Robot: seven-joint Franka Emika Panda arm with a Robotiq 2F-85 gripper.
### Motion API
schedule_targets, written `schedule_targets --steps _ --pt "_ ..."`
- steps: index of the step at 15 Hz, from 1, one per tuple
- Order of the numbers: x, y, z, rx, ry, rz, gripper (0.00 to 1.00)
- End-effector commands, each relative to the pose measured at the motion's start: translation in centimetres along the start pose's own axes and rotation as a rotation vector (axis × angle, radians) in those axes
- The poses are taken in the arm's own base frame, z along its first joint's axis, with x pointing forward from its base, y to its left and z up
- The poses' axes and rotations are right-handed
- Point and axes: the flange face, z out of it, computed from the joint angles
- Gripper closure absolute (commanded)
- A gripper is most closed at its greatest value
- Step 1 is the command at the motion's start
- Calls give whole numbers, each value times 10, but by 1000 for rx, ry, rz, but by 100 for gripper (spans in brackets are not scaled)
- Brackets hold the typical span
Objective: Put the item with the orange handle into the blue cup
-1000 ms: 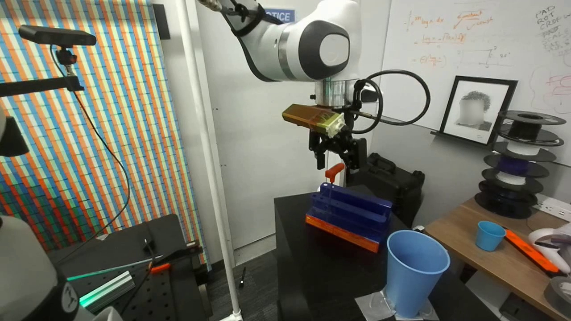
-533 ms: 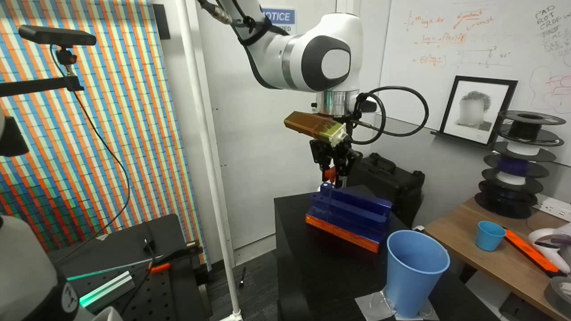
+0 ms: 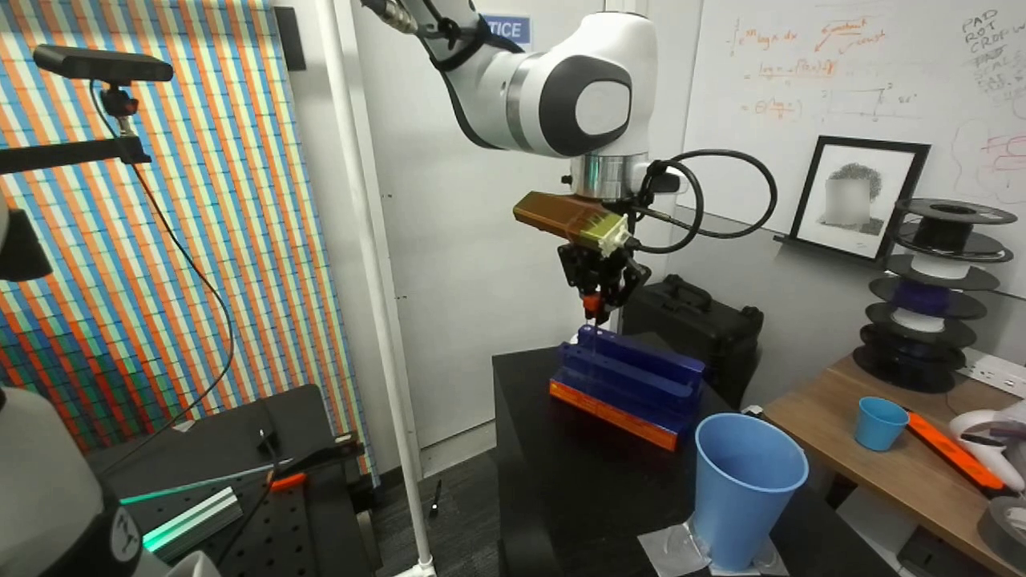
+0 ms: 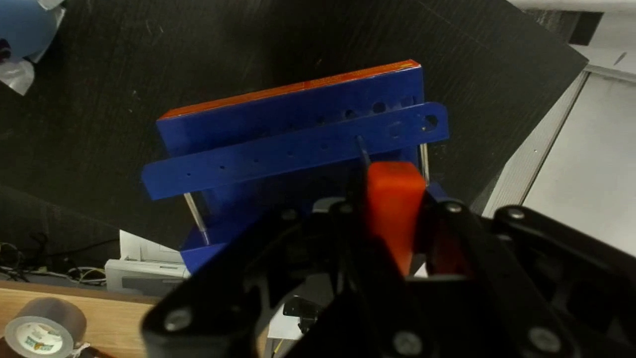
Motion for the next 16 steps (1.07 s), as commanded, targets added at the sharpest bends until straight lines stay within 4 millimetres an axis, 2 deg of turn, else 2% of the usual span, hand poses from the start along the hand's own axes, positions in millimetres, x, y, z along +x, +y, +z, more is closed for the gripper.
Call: schedule_targets --steps 1,7,10,12,14,16 --pt "-3 -8 -38 15 42 -43 87" --pt "-30 -5 -106 -11 113 -17 87" --pt "-44 12 -141 -62 147 75 87" --pt "-52 40 -156 -127 179 183 87" --pt "-62 77 -157 -183 188 283 87" --pt "-72 115 -150 -223 191 388 87"
